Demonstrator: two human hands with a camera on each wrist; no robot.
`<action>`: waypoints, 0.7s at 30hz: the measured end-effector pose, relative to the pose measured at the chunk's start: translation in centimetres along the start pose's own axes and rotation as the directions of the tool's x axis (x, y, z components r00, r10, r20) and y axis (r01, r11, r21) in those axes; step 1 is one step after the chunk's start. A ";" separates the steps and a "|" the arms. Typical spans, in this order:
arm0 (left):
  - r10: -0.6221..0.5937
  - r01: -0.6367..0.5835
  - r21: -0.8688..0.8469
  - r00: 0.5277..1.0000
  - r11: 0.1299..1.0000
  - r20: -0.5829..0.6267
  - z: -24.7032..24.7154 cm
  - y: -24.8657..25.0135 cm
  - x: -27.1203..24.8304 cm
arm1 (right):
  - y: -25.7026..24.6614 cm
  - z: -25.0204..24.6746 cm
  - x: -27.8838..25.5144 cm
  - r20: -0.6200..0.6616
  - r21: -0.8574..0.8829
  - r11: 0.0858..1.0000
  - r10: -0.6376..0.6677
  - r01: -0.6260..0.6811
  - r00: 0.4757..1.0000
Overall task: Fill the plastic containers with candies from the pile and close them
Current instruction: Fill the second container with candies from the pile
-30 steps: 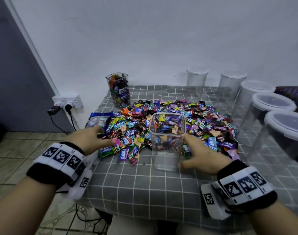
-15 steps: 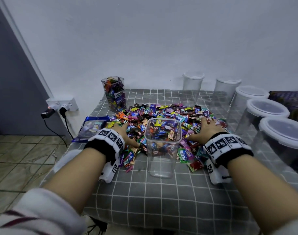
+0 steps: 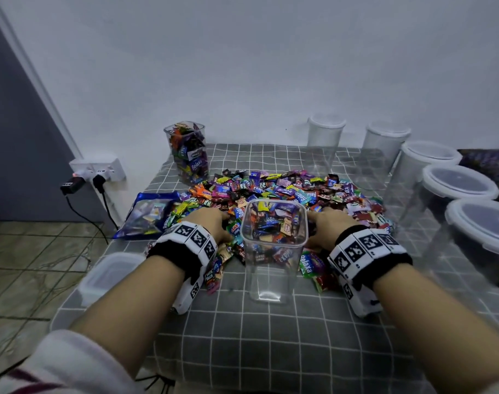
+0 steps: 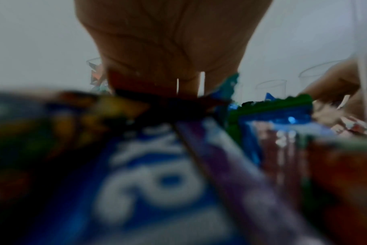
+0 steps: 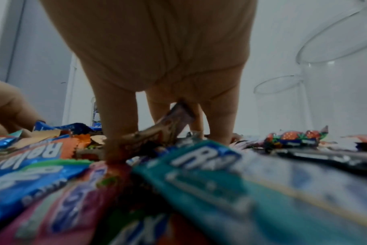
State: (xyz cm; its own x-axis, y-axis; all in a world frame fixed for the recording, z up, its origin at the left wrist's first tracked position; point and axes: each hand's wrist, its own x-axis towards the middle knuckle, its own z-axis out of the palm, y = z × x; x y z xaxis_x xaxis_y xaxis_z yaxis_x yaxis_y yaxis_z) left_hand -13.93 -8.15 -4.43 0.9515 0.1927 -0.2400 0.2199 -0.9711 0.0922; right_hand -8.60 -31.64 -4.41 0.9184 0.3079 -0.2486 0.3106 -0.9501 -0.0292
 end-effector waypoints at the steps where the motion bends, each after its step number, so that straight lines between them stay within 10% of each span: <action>1: -0.002 0.002 -0.002 1.000 1.000 -0.021 0.0 0.0 0.0 | 0.0 0.1 0.0 -0.010 0.004 1.000 -0.004 0.004 1.000; 16: -0.024 -0.026 -0.172 0.958 0.985 -0.286 0.2 0.0 -0.5 | -0.1 0.1 0.6 -0.106 0.027 0.997 -0.063 0.066 0.992; 21: 0.126 -0.126 -0.011 0.992 0.992 -0.003 0.1 0.6 -1.5 | 0.1 -0.1 0.1 -0.168 0.125 0.990 -0.046 0.068 0.985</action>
State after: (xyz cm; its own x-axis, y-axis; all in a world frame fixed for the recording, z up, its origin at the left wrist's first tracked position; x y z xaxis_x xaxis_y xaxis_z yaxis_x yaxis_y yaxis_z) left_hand -15.20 -9.07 -4.10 0.9722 0.0693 -0.2237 0.1008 -0.9860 0.1325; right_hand -8.44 -31.66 -4.37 0.9311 0.3558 -0.0807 0.3393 -0.9257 -0.1671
